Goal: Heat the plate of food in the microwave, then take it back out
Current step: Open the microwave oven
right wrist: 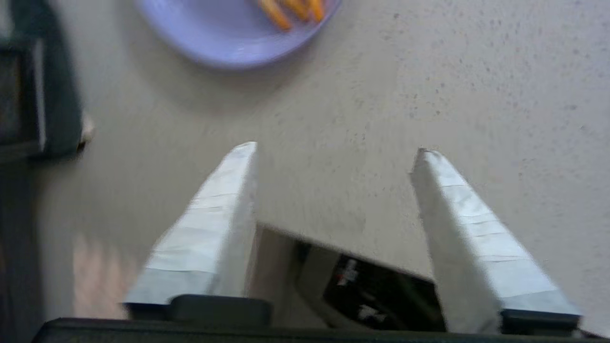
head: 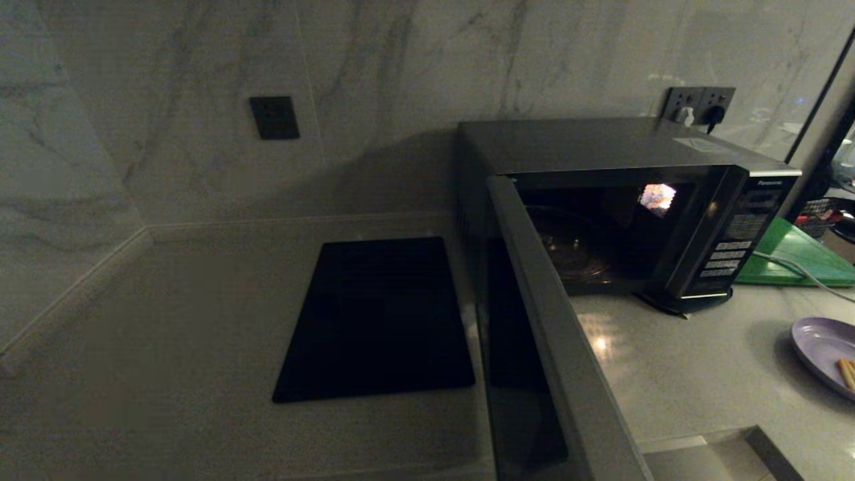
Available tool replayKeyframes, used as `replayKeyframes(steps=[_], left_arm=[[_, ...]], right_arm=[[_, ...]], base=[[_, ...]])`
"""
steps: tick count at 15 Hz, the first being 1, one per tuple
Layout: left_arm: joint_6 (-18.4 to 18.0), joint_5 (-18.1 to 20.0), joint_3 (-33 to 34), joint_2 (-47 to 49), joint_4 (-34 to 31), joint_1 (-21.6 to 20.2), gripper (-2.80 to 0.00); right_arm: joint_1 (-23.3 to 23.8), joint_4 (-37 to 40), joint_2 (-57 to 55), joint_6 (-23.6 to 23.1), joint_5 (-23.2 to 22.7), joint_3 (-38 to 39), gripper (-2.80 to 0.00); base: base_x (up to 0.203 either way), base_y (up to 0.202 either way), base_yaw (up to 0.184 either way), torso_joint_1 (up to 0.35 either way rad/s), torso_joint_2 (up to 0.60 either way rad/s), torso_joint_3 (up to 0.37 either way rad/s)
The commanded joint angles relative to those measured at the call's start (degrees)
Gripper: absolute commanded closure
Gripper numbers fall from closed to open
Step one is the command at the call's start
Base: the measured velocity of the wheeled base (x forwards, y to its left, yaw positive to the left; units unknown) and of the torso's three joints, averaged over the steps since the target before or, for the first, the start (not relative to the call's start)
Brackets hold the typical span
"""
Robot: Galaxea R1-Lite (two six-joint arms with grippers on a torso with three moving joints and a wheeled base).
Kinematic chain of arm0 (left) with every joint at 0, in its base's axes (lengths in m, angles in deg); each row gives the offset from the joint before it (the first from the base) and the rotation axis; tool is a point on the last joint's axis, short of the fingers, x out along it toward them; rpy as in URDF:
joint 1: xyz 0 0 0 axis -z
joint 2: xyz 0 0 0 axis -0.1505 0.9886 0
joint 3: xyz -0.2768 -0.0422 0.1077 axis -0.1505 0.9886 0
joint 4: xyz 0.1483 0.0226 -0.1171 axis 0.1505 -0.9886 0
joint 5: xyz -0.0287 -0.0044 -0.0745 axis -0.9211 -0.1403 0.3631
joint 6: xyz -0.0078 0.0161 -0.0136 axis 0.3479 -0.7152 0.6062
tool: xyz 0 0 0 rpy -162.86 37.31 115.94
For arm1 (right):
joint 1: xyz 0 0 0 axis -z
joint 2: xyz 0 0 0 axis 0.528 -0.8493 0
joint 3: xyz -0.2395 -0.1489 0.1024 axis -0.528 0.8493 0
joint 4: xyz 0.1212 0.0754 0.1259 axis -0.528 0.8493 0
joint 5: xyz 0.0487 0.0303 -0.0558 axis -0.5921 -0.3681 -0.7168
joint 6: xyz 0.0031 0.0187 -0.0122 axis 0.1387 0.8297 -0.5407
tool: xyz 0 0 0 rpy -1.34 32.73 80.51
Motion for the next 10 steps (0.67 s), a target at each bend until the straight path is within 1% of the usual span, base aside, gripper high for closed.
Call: replayKeyframes(steps=[1, 4, 6, 9, 10], left_arm=[[0.0, 0.0, 0.0, 0.0, 0.0, 0.0, 0.00], [0.0, 0.0, 0.0, 0.0, 0.0, 0.0, 0.00], [0.0, 0.0, 0.0, 0.0, 0.0, 0.0, 0.00], [0.0, 0.0, 0.0, 0.0, 0.0, 0.0, 0.00], [0.0, 0.0, 0.0, 0.0, 0.0, 0.0, 0.00]], right_arm=[[1.2, -2.1, -6.8, 1.6, 0.0, -0.3, -2.80], [1.6, -7.5, -12.7, 4.1, 0.0, -1.7, -2.80], [1.7, -8.1, -15.1, 5.6, -0.5, -4.1, -2.80], [2.4, -7.9, -14.1, 4.7, -1.8, -4.1, -2.80], [2.6, -6.8, -13.6, 2.6, -1.8, -3.8, -2.80]], base=[[0.000, 0.000, 0.000, 0.000, 0.00, 0.000], [0.000, 0.000, 0.000, 0.000, 0.00, 0.000], [0.000, 0.000, 0.000, 0.000, 0.00, 0.000], [0.000, 0.000, 0.000, 0.000, 0.00, 0.000], [0.000, 0.000, 0.000, 0.000, 0.00, 0.000]])
